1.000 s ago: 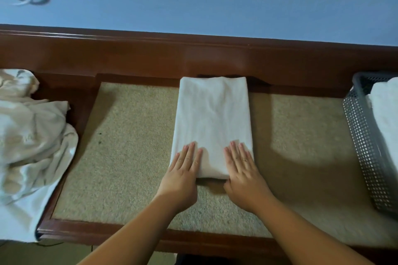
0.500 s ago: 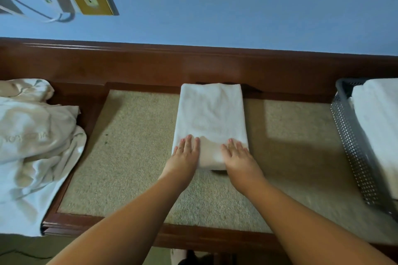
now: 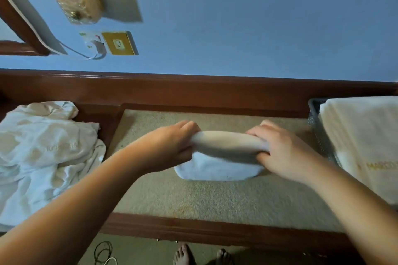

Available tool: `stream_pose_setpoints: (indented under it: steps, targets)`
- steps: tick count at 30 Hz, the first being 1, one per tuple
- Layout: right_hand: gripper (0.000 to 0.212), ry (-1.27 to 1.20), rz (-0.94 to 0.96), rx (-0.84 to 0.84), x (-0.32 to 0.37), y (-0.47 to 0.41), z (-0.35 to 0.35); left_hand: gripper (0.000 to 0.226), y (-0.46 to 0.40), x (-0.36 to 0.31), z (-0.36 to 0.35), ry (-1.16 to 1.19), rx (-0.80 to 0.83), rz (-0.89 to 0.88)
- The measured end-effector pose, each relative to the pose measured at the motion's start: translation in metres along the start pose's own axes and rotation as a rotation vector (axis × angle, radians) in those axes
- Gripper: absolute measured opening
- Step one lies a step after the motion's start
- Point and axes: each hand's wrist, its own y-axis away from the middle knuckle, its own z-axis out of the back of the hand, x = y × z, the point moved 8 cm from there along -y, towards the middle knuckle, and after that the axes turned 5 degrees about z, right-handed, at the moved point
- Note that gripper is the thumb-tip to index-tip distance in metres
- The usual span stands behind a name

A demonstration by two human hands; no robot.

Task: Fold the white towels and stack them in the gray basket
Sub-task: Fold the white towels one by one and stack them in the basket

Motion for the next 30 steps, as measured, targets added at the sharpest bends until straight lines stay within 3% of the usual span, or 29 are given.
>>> stream_pose_setpoints:
  steps: [5, 11, 16, 21, 24, 27, 30]
  targets:
    - [0.040, -0.167, -0.100, -0.013, -0.027, -0.018, 0.027, 0.031, -0.018, 0.014, 0.009, 0.180, -0.052, 0.020]
    - [0.031, -0.278, -0.203, 0.034, -0.081, -0.064, -0.007, 0.029, -0.067, 0.055, -0.037, 0.367, -0.040, 0.184]
    - [0.031, -0.333, -0.289, -0.042, -0.134, -0.120, -0.025, 0.026, -0.133, 0.096, -0.068, 0.500, -0.105, 0.273]
    - [0.058, -0.465, -0.440, -0.150, -0.198, -0.158, -0.064, 0.045, -0.181, 0.149, -0.109, 0.792, -0.268, 0.555]
    - [0.079, -0.507, -0.602, 0.002, -0.223, -0.147, -0.122, 0.071, -0.169, 0.165, -0.177, 0.830, -0.082, 0.763]
    - [0.056, -0.513, -0.710, 0.081, -0.227, -0.113, -0.179, 0.067, -0.135, 0.153, -0.235, 0.822, 0.053, 0.834]
    - [0.036, -0.487, -0.765, -0.051, -0.216, -0.075, -0.210, 0.051, -0.101, 0.136, -0.262, 0.847, 0.028, 0.914]
